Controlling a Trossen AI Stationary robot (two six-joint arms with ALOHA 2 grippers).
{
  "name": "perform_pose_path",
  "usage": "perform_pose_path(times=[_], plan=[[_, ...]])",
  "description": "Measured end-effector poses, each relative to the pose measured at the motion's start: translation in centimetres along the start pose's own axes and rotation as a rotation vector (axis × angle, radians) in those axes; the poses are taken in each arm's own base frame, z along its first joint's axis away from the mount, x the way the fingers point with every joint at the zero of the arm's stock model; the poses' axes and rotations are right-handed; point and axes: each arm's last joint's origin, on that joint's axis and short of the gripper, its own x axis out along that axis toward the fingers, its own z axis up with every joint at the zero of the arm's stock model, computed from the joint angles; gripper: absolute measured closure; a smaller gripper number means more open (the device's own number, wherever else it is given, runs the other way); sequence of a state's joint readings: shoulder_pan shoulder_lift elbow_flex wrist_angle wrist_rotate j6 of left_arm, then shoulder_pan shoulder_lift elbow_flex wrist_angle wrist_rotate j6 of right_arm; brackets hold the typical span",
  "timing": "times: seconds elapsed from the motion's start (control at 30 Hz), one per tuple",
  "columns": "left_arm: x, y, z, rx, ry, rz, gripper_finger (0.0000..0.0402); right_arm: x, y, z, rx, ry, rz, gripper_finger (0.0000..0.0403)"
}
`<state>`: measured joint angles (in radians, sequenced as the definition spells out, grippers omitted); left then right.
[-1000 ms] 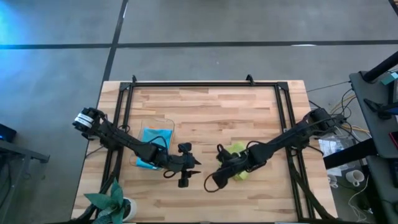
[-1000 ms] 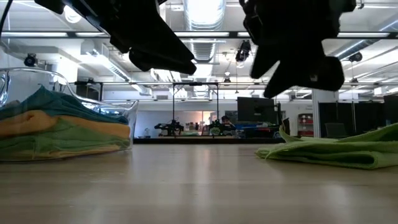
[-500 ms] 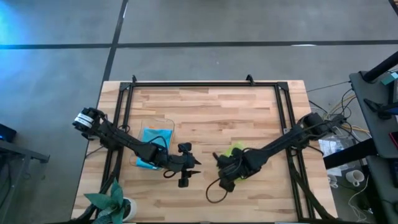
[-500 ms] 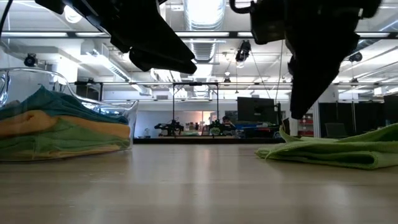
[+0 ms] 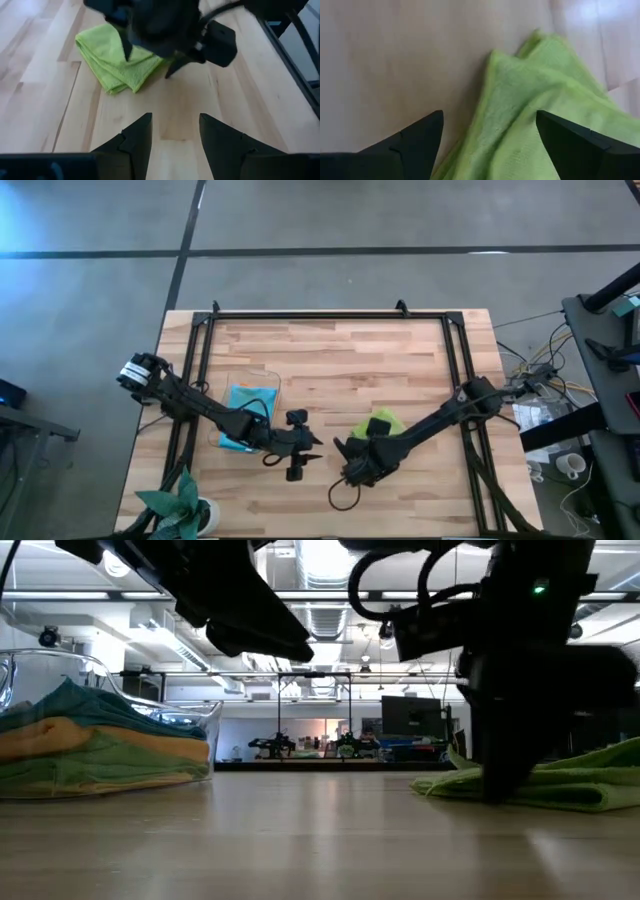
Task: Fold microfiber towels
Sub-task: Fold the green microfiber towel on the table
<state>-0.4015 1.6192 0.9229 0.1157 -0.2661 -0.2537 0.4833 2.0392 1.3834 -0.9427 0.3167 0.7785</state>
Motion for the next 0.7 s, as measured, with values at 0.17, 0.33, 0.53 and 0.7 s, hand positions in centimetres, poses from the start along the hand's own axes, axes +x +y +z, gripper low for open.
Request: perform_pose_path(times=[0.17, 0.33, 0.53, 0.7], plan=[[0.1, 0.2, -1.0, 0.006, 0.028, 0.007, 0.0254, -0.4, -0.5, 0.1, 0.1, -0.043, -0.04, 0.0093], [0.1, 0.4, -1.7, 0.01, 0.048, 0.012, 0.0254, -0.8, -1.5, 0.3, 0.182, -0.026, -0.052, 0.0112], [0.1, 0.4, -1.6, 0.007, 0.04, 0.01, 0.0254, 0.0, -2.1, 0.7, 0.205, 0.024, -0.035, 0.0151], [0.1, 0.4, -1.6, 0.006, 0.04, 0.01, 0.0254, 0.2, -2.3, 0.9, 0.213, 0.032, -0.03, 0.0181]])
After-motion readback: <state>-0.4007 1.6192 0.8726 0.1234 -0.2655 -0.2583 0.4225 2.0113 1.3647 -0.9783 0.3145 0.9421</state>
